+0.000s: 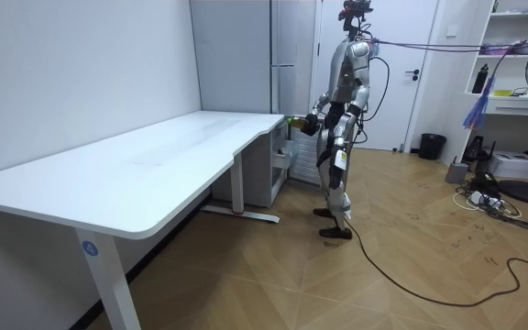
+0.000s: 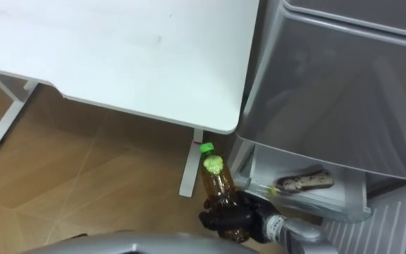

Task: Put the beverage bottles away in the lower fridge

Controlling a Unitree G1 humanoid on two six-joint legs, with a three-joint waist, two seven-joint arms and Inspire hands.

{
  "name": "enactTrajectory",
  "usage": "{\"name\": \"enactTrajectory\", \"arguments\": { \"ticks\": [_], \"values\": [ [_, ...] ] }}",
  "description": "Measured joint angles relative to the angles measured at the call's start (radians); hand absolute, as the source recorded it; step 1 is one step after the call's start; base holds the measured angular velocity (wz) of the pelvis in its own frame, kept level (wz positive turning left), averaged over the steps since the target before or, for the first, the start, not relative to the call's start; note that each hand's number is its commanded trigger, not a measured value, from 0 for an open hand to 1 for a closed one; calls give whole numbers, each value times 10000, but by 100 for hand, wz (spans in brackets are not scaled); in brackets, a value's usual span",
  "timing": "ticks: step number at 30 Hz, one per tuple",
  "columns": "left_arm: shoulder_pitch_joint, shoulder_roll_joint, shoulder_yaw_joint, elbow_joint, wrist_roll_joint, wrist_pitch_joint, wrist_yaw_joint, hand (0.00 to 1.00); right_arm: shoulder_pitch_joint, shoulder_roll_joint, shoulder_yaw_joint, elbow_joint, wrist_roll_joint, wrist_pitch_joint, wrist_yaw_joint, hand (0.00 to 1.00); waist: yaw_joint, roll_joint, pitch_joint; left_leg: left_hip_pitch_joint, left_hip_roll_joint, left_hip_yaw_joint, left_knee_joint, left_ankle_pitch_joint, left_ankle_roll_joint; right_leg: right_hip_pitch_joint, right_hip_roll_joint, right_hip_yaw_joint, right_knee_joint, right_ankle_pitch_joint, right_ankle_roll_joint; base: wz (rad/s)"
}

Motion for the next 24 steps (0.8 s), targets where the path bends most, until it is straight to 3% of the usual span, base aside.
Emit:
{"name": "enactTrajectory", "arguments": {
  "ticks": [4,7,10,15,24],
  "values": [
    [-126,59,31,803,674,445,-1136,0,-145,-60,1,267,1,10,-85,100,-128,31,-3,0,28,68,-10,0,0,7,29,38,-66,15,4,-3],
    [-364,93,-470,1313,1858,734,-1892,0,-449,-76,39,839,-134,16,-165,100,-235,35,3,-30,30,40,6,0,-1,11,21,16,-66,14,6,5],
    [-714,103,-1210,1751,2370,995,-2351,0,-844,-54,60,1446,-123,20,-263,100,-602,34,8,-144,22,-67,15,-1,0,-54,-19,-117,-44,9,13,11],
    [-770,161,-1396,1831,2971,1234,-2609,0,-1115,41,-45,2400,787,10,-733,100,-889,37,5,-121,21,-62,17,-3,-1,-46,-6,-74,-32,10,11,0],
    [-790,156,-1859,1427,5654,1455,-2646,0,-1272,164,-146,3407,2258,-296,-2183,100,-1229,7,-5,-121,3,-25,48,-3,-1,-49,11,-10,-38,10,11,-1]
  ]
}}
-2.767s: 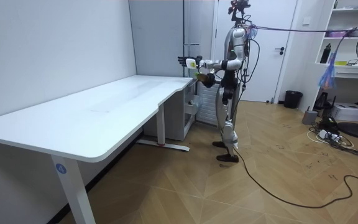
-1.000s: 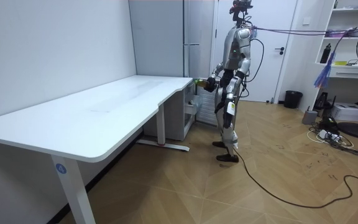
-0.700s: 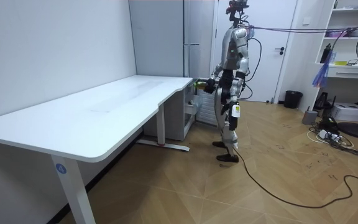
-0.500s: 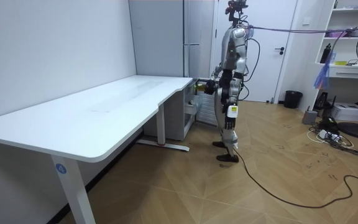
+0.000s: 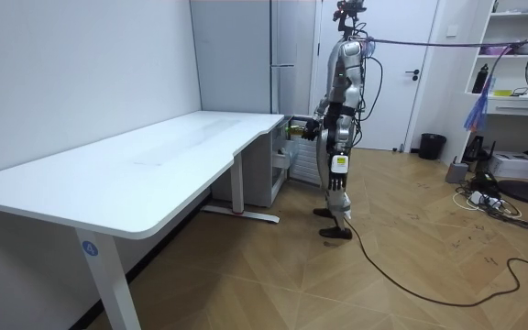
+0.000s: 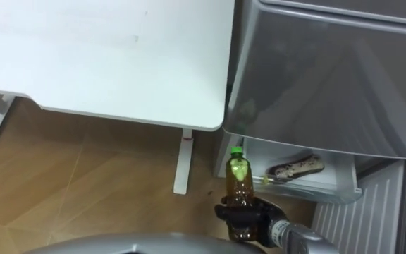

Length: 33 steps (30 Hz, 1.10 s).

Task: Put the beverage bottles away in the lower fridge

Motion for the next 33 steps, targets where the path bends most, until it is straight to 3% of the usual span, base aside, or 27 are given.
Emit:
{"name": "enactTrajectory", "arguments": {
  "ticks": [4,10,17,28,33],
  "values": [
    [10,-12,-81,22,655,68,-187,0,-53,57,-16,405,724,-150,-747,100,-73,8,7,98,15,103,44,-1,-1,78,40,163,-12,4,-7,-7],
    [177,-234,-69,29,731,368,-258,0,-126,213,-486,639,1734,-112,-2113,100,-286,123,11,197,39,100,50,-48,-26,182,68,173,-9,4,-8,0],
    [248,-384,28,14,800,499,-508,0,-129,287,-699,655,4127,-118,-3390,100,-302,188,38,160,40,92,73,-49,-28,136,72,192,-1,-2,-16,0],
    [330,-394,-78,-92,939,522,-674,0,-260,278,-755,497,8758,-187,-4540,100,-473,244,30,4,37,214,100,-51,-30,-75,82,239,43,-32,-30,-2],
    [322,-433,-186,-83,976,482,-683,0,-261,283,-778,377,10178,-484,-4616,100,-465,290,31,12,23,256,147,-51,-30,-71,77,315,37,-34,-26,-2]
  ]
}}
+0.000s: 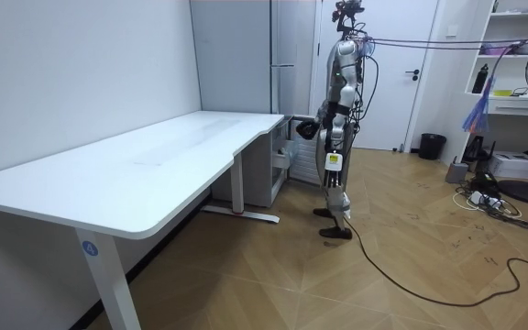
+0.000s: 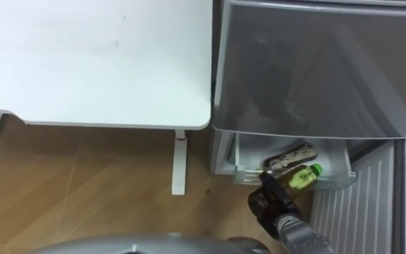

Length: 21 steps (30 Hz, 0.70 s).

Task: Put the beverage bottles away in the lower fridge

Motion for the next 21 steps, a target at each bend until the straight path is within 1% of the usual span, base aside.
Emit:
{"name": "enactTrajectory", "arguments": {
  "ticks": [4,9,10,12,13,17,21],
  "values": [
    [-10,-29,-24,-12,5,39,-113,0,23,-3,-19,-317,754,-161,-42,100,-14,108,2,-19,-1,6,32,0,0,-84,-2,13,27,-3,-2,0],
    [86,-36,-16,-206,60,64,-449,0,25,-2,-55,-541,1171,-195,-49,100,-3,242,-15,-32,0,104,49,0,0,-120,-3,131,139,-37,-9,-3],
    [132,-39,-15,-264,65,69,-493,0,47,-4,-55,-657,1272,-195,-62,100,-6,278,3,-34,0,119,55,0,0,-122,-5,126,144,-37,-9,-4],
    [251,-29,-8,-424,66,85,-595,0,51,-5,-56,-789,1674,-209,-67,100,-8,350,11,-36,-1,147,76,0,-1,-178,-7,133,139,-37,-9,-5],
    [307,-29,0,-555,95,78,-616,0,52,-9,-54,-900,1837,-265,-68,100,-2,396,-18,-91,-7,158,88,0,0,-284,-23,140,168,-58,-14,0],
    [297,-15,50,-701,207,-40,-600,0,-32,-16,-53,-1130,2473,-446,-51,100,81,395,-31,-243,-3,134,137,6,-3,-410,-37,105,310,-69,-34,0],
    [280,-12,-19,-705,196,-71,-612,0,-218,-33,-133,-1072,2753,-518,-43,100,112,369,-27,-443,-3,89,230,6,-4,-503,-45,109,316,-60,-45,5]
  ]
}}
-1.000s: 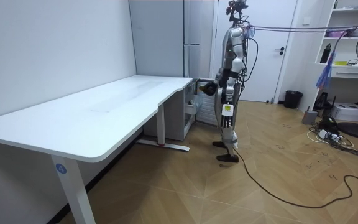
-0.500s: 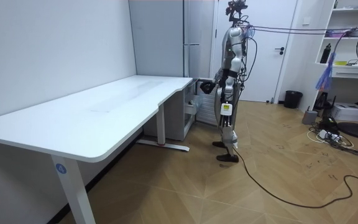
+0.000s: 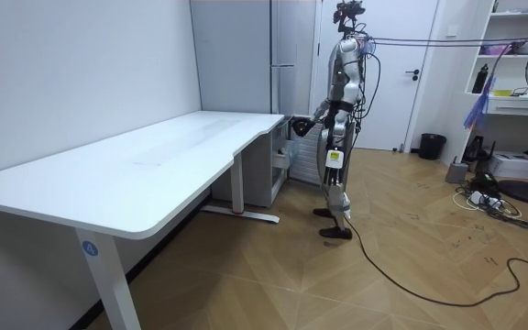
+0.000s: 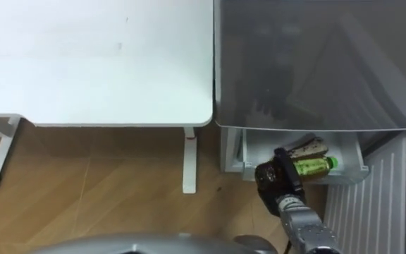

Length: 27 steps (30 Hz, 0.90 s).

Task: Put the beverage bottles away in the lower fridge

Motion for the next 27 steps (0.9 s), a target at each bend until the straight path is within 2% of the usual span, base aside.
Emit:
{"name": "enactTrajectory", "arguments": {
  "ticks": [5,9,11,15,17,21,23,27],
  "values": [
    [-171,34,-355,29,-9,-32,-28,0,-816,-16,-297,404,-66,2,4,100,-153,5,8,-652,-40,-161,221,16,-4,-550,-123,-296,201,15,-27,11],
    [-591,223,-668,109,-8,114,-10,0,-1806,-35,-492,1059,-17,69,-1,100,-179,-26,81,-1049,-54,-160,273,88,-10,-981,-154,-271,346,44,-70,0],
    [-855,271,-662,126,-8,167,-14,0,-2186,-12,-669,1392,-8,231,-52,100,-106,-70,124,-1311,-54,-159,281,133,-12,-1259,-155,-270,377,110,-107,-2],
    [-1203,299,-674,252,-131,167,-30,0,-3035,-32,-1101,2061,53,169,-182,100,-93,36,145,-1897,-82,-117,443,179,0,-1949,-208,-276,529,232,-142,-11],
    [-1649,312,-651,489,-112,171,-28,0,-3677,-175,-1370,2585,-73,155,-253,100,-78,98,145,-2423,-137,-85,560,248,28,-2497,-292,-285,731,259,-161,2],
    [-2067,315,-650,639,-224,134,-21,0,-4478,-356,-2063,3520,-56,160,-246,100,150,173,167,-2799,-149,23,551,375,46,-2897,-332,-291,713,386,-200,-1],
    [-2390,319,-656,906,-258,93,-23,0,-4985,-538,-2260,3868,-62,203,-243,100,147,162,177,-3125,-168,54,539,490,51,-3258,-433,-290,792,459,-220,0],
    [-2572,394,-657,1036,-290,-40,-74,0,-5487,-848,-2591,4451,-117,239,-217,100,157,61,237,-3424,-199,149,524,604,57,-3659,-487,-216,912,522,-253,-5]
  ]
}}
